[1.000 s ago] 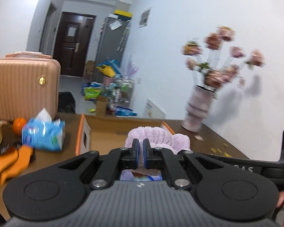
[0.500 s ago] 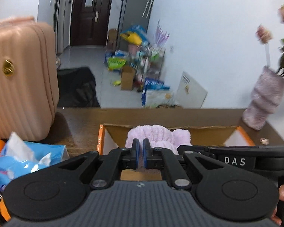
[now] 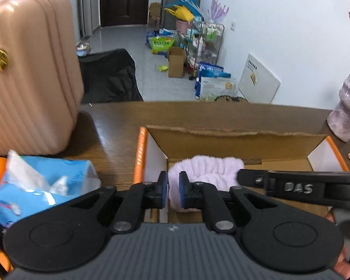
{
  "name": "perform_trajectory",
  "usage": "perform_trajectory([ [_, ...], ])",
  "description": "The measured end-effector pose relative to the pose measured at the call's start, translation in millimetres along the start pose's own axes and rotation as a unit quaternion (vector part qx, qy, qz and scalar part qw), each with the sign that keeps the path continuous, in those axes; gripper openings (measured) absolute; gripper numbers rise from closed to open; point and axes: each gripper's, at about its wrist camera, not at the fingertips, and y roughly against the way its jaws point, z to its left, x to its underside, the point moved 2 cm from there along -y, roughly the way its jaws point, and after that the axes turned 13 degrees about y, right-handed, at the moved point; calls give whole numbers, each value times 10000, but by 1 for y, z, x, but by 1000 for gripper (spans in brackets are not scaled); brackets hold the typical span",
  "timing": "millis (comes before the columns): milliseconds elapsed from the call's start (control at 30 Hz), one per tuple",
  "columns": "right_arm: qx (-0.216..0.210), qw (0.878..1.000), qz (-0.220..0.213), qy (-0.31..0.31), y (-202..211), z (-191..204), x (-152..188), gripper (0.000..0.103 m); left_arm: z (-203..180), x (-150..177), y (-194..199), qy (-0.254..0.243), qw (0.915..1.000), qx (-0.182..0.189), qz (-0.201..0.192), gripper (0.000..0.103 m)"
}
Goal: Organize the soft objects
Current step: 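Carry the lilac headband with the right tool into the cardboard box and release, then withdraw the right tool from the box back toward the soft items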
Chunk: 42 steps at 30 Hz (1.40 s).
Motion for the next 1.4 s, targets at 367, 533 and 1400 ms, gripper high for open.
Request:
perform_trajectory([
  [367,904,9887,-1012,629,148,19,7,71,-17,13,142,-208,9912,-5,-1305,81],
  [533,1172,9738,-1734,887,227,38,39,83,-18,54,207,-354,9779,25,-2058,83],
  [1400,1086,9213,-3514,1262,412,107,381,103,48,376,406,-402,9453,414,-3212,103],
])
